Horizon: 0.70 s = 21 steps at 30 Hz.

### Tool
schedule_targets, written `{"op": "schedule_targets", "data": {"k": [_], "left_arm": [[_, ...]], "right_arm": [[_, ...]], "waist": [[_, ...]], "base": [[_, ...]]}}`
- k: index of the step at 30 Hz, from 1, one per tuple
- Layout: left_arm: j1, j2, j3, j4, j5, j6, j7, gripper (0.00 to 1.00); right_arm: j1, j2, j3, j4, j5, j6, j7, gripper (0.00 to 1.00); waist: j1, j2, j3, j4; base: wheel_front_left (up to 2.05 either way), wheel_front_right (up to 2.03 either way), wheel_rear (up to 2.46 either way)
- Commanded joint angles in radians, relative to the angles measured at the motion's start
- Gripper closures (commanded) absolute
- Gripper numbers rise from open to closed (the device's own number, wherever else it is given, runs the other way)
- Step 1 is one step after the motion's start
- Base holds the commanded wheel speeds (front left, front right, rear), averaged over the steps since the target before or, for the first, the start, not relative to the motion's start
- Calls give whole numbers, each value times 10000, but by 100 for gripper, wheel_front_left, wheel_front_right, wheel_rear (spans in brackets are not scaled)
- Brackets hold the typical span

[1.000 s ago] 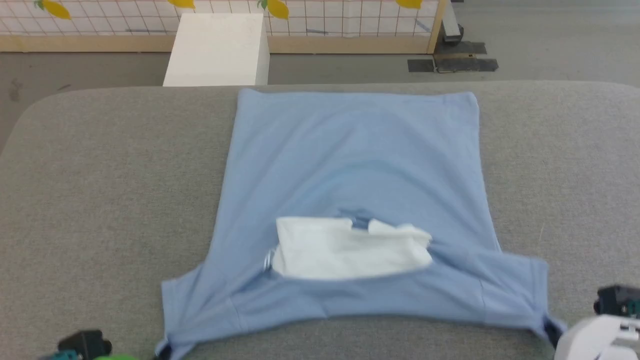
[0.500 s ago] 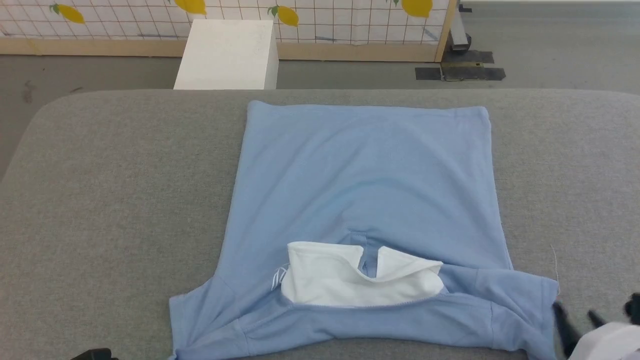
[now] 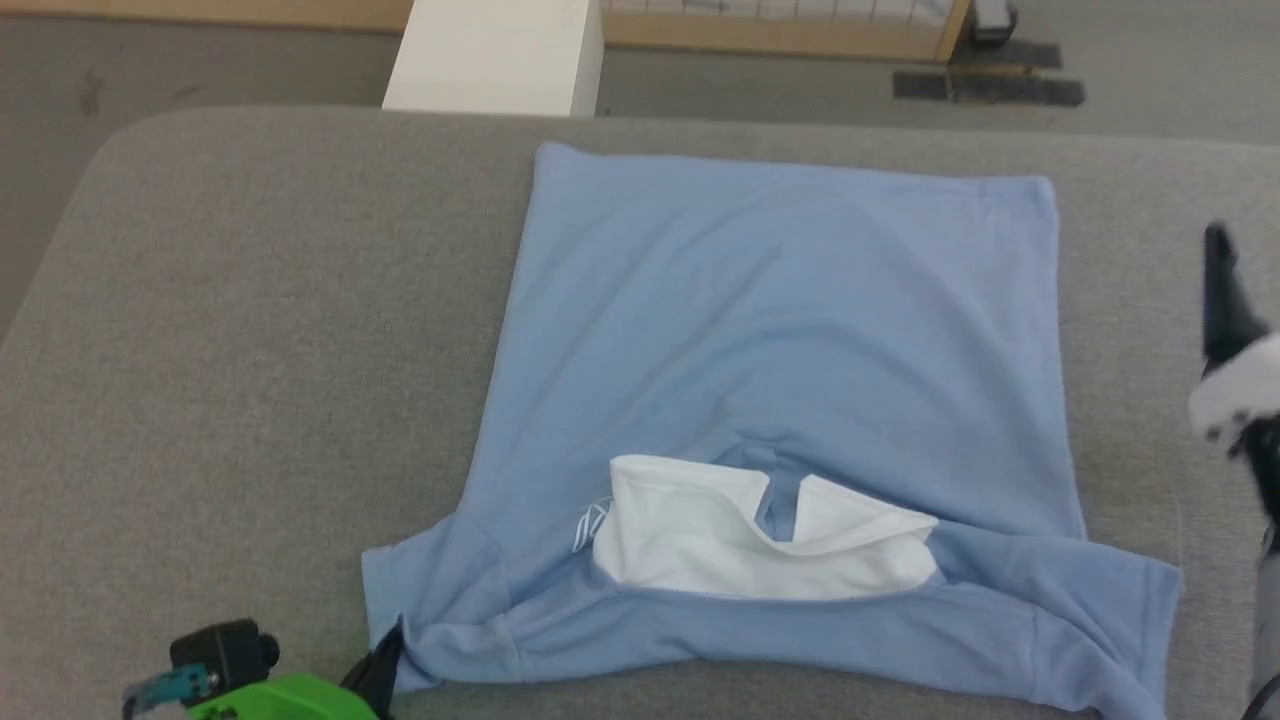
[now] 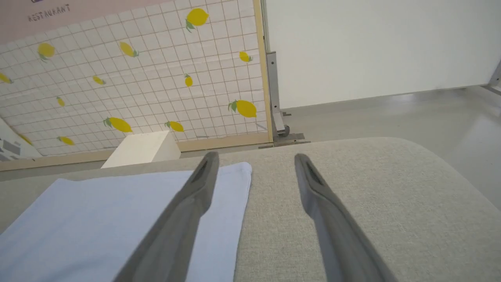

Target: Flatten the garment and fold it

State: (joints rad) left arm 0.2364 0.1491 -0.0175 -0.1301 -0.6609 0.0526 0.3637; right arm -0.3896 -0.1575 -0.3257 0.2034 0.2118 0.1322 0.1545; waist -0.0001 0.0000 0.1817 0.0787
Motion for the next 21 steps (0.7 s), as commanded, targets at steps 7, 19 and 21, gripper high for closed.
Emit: {"op": "schedule_targets", "data": {"k": [7,19,21], "left_arm": [[-973,-328,-376,51,71,-222,-408,100],[-1964,-600,-790,637,-40,-610,-1062,100],[-2068,-628,-833,714,-68,-653,-1151,100]], "right_arm": [[-3097,-1241,-16,2186,-514,-15,1013,0],[-5721,-2222,56,3603,-1389,-15,5015,0],[-5856,-2204,-48,3571,-1504,-15,5639,0]], "waist": [[1,0,2304,1402],[1,0,4208,2206],[1,0,4354,2255]], "base": [[0,0,0],[0,0,0],[0,0,0]]}}
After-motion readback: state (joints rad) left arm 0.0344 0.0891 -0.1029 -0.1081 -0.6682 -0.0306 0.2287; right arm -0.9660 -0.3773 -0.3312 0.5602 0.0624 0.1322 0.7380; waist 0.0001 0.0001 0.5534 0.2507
